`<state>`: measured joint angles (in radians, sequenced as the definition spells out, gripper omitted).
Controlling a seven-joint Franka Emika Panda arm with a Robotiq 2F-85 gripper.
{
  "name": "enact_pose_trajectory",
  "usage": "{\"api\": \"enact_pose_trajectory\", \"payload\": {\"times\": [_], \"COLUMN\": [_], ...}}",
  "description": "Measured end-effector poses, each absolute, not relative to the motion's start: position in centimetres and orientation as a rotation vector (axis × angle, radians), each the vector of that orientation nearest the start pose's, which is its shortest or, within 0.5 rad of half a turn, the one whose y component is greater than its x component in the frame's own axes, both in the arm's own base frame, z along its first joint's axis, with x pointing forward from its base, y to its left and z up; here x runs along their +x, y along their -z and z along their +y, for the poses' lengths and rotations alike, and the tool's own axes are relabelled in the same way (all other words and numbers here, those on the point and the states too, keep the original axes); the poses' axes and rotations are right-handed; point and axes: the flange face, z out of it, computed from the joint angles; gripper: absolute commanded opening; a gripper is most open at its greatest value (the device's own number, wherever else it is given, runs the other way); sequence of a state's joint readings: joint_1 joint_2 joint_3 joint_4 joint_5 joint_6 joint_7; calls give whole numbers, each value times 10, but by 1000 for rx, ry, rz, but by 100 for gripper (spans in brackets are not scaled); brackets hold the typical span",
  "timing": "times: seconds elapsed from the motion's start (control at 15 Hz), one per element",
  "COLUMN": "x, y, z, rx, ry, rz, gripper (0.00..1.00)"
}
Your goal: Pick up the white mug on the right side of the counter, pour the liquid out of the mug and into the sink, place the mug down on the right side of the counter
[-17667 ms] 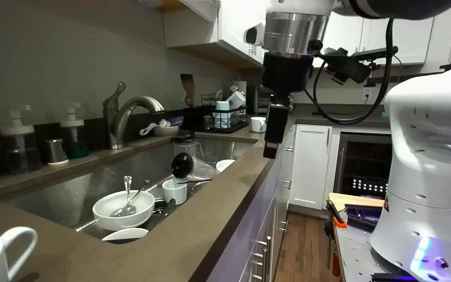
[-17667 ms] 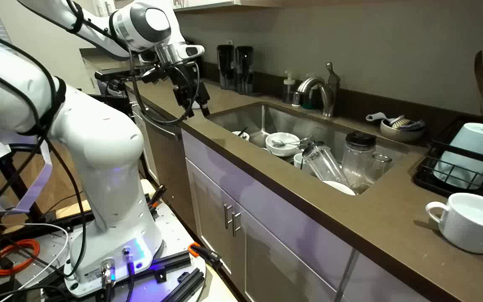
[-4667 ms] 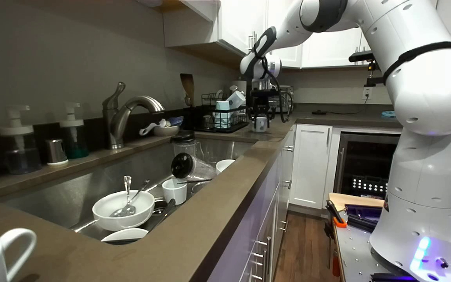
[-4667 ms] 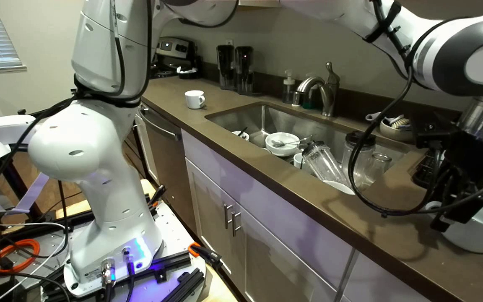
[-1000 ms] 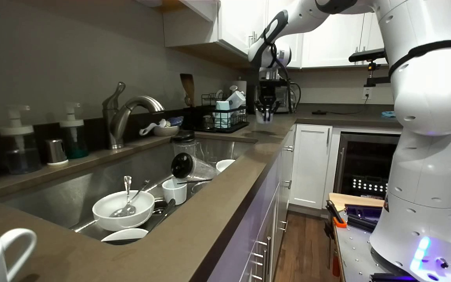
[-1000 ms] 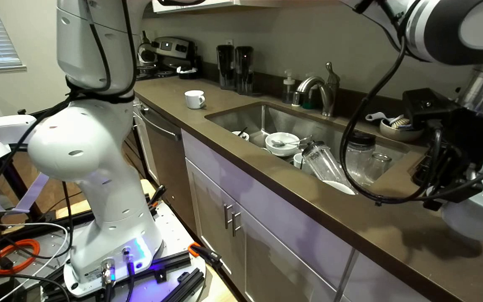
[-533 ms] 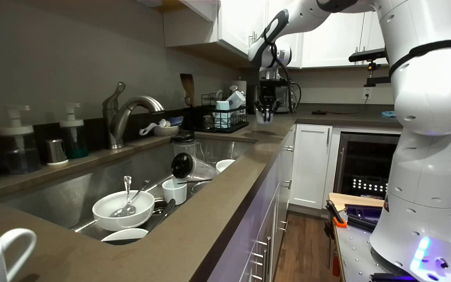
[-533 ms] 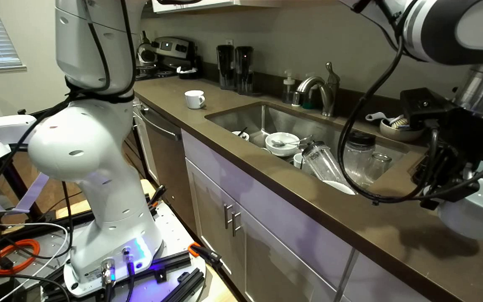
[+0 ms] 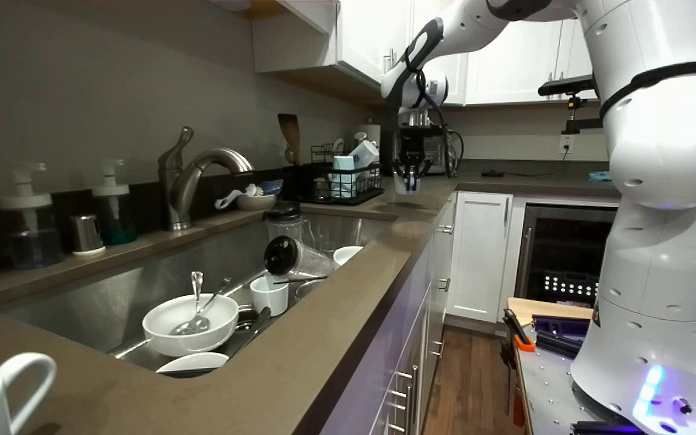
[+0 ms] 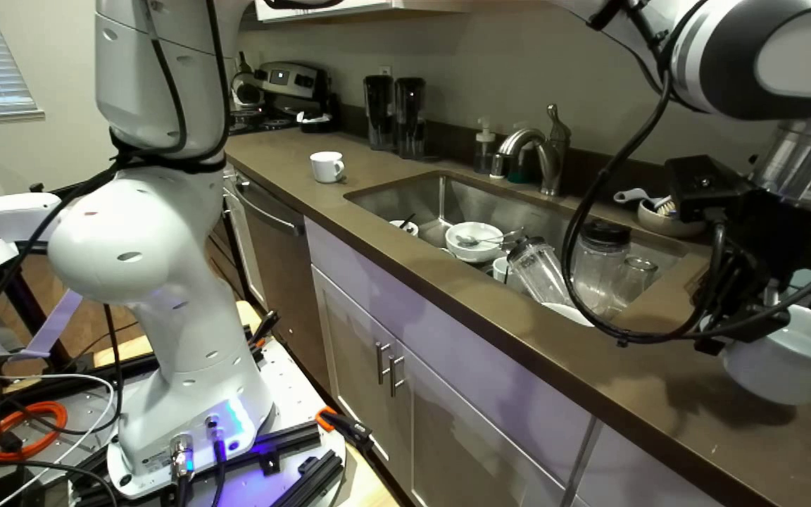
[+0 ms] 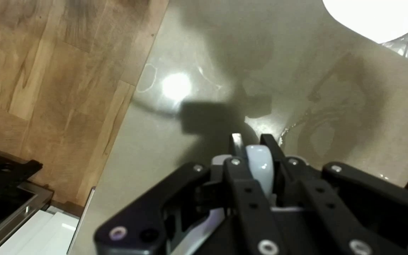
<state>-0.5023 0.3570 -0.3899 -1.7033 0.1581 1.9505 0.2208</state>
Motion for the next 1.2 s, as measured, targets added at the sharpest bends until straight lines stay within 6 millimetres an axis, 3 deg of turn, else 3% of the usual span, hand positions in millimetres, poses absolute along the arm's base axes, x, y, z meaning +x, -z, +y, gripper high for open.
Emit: {"api": "enact_pose_trajectory", "payload": {"times": [0.47,1.2], "x": [444,443], "y": [-372,-409], "z": [-430,-382], "rx": [-2733,-2909], "ry": [-204,-128], "rz": [1539,1124], "gripper": [4,4]}}
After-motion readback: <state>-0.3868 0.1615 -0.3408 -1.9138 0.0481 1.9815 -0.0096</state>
